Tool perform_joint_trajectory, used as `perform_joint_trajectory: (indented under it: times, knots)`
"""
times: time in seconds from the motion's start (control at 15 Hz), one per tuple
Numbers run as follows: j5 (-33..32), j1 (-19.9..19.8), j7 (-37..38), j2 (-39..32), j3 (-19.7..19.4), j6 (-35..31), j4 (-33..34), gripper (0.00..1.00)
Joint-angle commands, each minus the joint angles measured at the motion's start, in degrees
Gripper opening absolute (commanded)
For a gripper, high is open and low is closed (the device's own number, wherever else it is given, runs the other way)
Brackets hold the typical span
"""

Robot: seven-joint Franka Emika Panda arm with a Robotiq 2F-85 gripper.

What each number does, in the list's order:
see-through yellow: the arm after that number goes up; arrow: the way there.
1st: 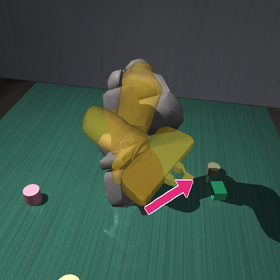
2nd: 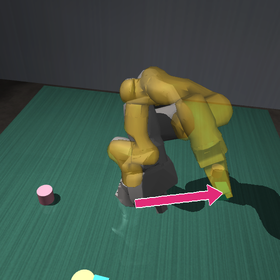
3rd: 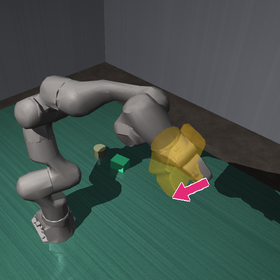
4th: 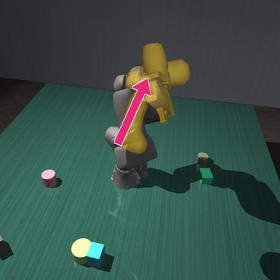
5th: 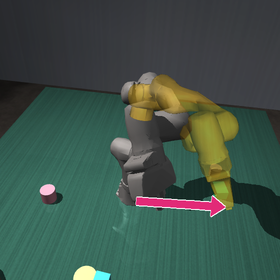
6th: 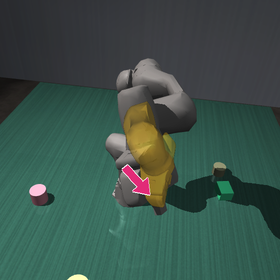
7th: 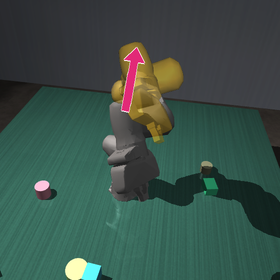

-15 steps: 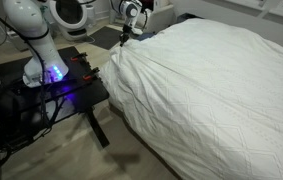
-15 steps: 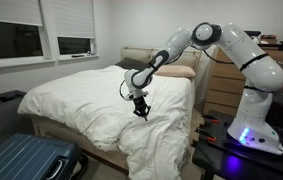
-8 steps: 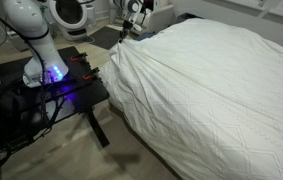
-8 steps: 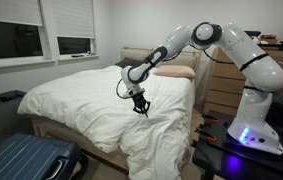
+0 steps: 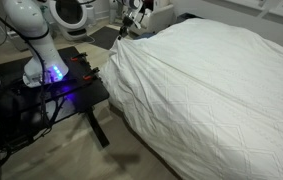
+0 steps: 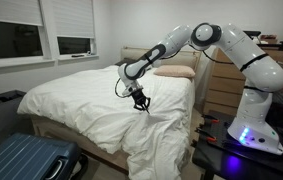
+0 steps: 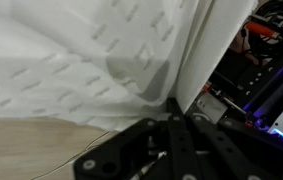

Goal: Lay the duvet flat on the bottom right side of the bed

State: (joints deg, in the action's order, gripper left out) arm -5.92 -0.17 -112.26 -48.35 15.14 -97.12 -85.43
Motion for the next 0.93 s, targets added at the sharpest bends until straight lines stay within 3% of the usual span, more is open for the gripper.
perform_joint_trajectory:
  times: [0.0,0.6,0.67,0.73,0.87]
  knots:
    - [6.45,2.37,-1.15,2.55,3.14,7.77,-0.17,0.01]
    - [5.39,1.75,-4.35,5.3,1.64,10.43,-6.03,0.01]
    - [5.84,1.81,-3.83,4.84,1.45,10.75,-5.71,0.08]
    - [5.81,2.06,-3.17,4.56,1.19,10.43,-5.42,0.29]
    - [9.75,2.64,-1.18,4.08,1.69,9.82,-5.74,0.34]
